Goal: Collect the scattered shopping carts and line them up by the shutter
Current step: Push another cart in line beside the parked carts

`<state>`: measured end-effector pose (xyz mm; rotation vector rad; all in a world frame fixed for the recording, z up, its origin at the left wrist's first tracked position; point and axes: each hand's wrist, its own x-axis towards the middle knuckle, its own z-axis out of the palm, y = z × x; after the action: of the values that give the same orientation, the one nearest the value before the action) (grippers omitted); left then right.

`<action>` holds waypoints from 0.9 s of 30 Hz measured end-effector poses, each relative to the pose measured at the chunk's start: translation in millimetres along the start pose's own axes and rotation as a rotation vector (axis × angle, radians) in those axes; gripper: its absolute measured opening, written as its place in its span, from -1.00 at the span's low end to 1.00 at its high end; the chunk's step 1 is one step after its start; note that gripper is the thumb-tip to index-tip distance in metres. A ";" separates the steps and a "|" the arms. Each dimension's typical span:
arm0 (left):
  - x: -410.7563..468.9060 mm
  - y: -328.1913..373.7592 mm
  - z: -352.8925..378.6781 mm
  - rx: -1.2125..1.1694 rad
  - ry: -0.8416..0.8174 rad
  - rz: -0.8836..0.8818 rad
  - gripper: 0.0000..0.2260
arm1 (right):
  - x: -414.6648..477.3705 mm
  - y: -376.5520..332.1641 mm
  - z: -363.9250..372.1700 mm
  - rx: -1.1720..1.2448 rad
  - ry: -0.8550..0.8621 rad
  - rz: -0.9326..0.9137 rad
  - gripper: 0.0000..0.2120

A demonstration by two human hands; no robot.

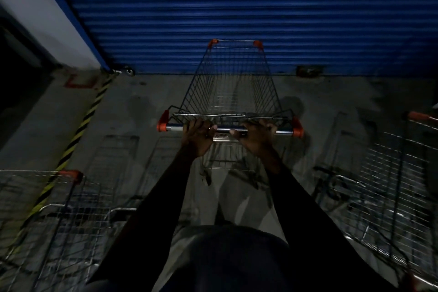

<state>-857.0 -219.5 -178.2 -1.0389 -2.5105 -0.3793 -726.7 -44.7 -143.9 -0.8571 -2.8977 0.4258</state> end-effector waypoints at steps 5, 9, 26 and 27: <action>-2.5 -3.3 -1.9 -0.023 -0.011 -0.016 -0.62 | -2.4 -6.3 -7.7 -0.036 0.013 -0.032 -0.21; -10.4 1.0 -9.7 0.012 0.001 0.000 -0.62 | -10.6 -5.8 -4.5 0.001 0.005 -0.033 -0.09; -100.2 3.4 -67.6 -0.018 -0.316 -0.067 -0.47 | -120.4 -21.2 18.0 0.065 -0.006 -0.029 -0.44; -112.4 6.5 -71.9 -0.013 -0.283 -0.050 -0.52 | -131.5 -20.7 19.3 0.057 -0.006 -0.031 -0.43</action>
<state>-761.4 -312.0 -165.2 -1.1043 -2.7909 -0.2799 -630.4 -137.6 -157.3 -0.8023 -2.8846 0.5061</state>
